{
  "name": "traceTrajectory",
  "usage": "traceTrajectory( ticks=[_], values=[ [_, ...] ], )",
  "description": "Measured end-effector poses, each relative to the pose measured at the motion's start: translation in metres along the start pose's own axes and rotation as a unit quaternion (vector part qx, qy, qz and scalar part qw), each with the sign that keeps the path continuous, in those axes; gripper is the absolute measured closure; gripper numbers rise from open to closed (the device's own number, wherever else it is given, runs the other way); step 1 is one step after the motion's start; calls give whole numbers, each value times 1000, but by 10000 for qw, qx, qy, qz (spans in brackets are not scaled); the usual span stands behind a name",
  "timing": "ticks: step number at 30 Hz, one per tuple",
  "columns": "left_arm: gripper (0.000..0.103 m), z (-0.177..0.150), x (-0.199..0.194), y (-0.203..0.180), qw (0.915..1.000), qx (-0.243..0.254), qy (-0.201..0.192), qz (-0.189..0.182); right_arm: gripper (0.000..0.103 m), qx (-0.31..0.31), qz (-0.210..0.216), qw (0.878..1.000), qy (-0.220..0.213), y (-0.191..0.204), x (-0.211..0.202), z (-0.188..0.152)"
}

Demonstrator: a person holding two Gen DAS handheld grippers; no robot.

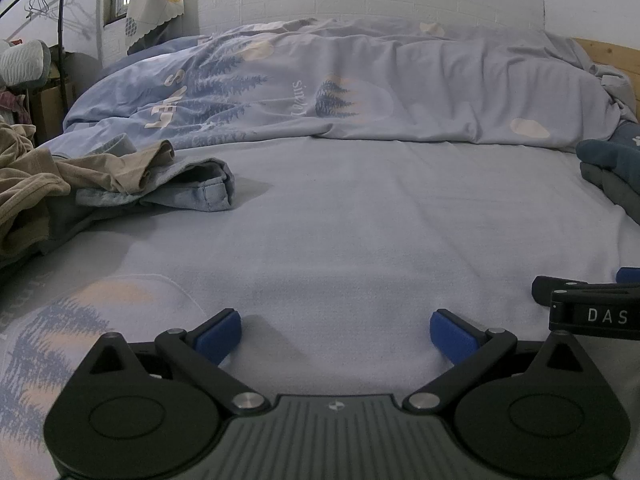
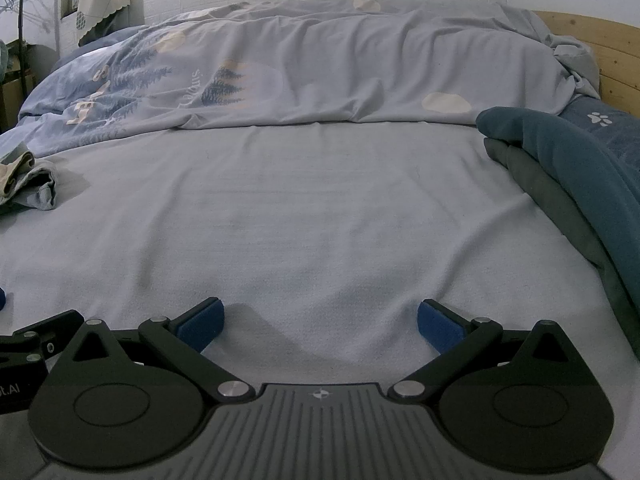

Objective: Fold clothes

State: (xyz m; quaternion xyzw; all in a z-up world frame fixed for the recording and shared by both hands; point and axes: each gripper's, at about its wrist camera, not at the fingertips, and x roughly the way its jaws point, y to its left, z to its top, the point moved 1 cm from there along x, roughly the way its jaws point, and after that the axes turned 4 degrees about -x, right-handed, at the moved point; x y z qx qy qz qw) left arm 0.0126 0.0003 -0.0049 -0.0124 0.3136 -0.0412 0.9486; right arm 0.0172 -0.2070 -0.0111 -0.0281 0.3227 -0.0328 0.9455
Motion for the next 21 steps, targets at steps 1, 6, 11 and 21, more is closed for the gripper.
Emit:
traceTrajectory(
  ticks=[1, 6, 11, 21],
  values=[
    [0, 0, 0, 0, 10000, -1, -2, -1, 0, 0, -1, 10000, 0, 0, 0, 0],
    [0, -1, -1, -1, 10000, 0, -6, 8, 0, 2, -2, 10000, 1, 0, 0, 0],
    [0, 0, -1, -1, 10000, -3, -5, 7, 0, 2, 4, 10000, 2, 0, 0, 0],
    [0, -1, -2, -2, 10000, 0, -6, 13, 0, 0, 15, 10000, 4, -2, 0, 1]
  ],
)
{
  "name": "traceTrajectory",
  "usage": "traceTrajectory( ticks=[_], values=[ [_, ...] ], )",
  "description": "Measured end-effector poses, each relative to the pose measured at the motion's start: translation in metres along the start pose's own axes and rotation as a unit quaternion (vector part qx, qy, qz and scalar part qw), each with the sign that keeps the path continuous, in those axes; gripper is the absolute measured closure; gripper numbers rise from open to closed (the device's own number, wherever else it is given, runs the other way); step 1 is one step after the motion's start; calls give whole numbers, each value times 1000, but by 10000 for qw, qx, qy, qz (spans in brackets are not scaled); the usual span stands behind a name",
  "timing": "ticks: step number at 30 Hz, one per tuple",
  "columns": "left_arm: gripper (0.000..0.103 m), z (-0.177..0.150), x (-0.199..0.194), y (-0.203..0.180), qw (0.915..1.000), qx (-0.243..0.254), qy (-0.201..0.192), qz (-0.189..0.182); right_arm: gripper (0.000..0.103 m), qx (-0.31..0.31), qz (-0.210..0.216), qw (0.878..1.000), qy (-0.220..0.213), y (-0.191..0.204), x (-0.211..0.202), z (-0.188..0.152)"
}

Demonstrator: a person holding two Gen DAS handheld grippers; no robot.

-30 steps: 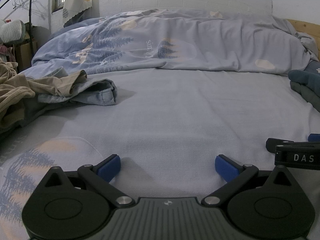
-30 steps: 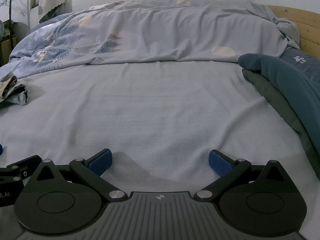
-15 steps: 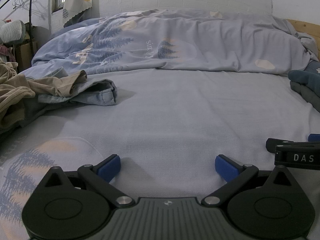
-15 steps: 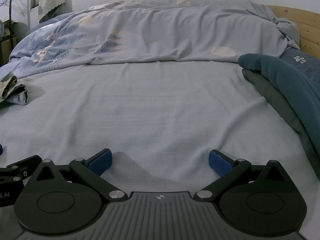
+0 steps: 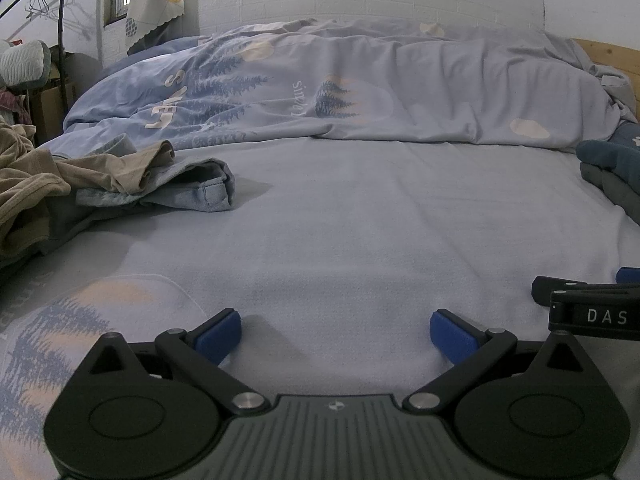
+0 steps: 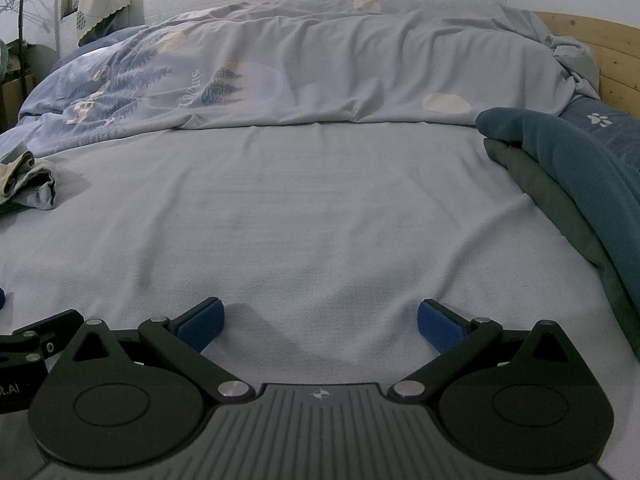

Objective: Fold clothes

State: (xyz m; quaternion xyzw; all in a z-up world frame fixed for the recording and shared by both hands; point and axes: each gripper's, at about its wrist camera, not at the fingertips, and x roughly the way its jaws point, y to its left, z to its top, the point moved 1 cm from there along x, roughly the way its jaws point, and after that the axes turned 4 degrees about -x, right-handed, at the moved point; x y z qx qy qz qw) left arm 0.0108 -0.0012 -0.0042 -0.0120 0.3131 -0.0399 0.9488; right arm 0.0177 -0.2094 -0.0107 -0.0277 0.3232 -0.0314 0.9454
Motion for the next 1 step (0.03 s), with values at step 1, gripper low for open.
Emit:
traceTrajectory(
  ticks=[1],
  values=[
    [0, 0, 0, 0, 10000, -1, 1, -2, 0, 1, -2, 10000, 0, 0, 0, 0]
  ],
)
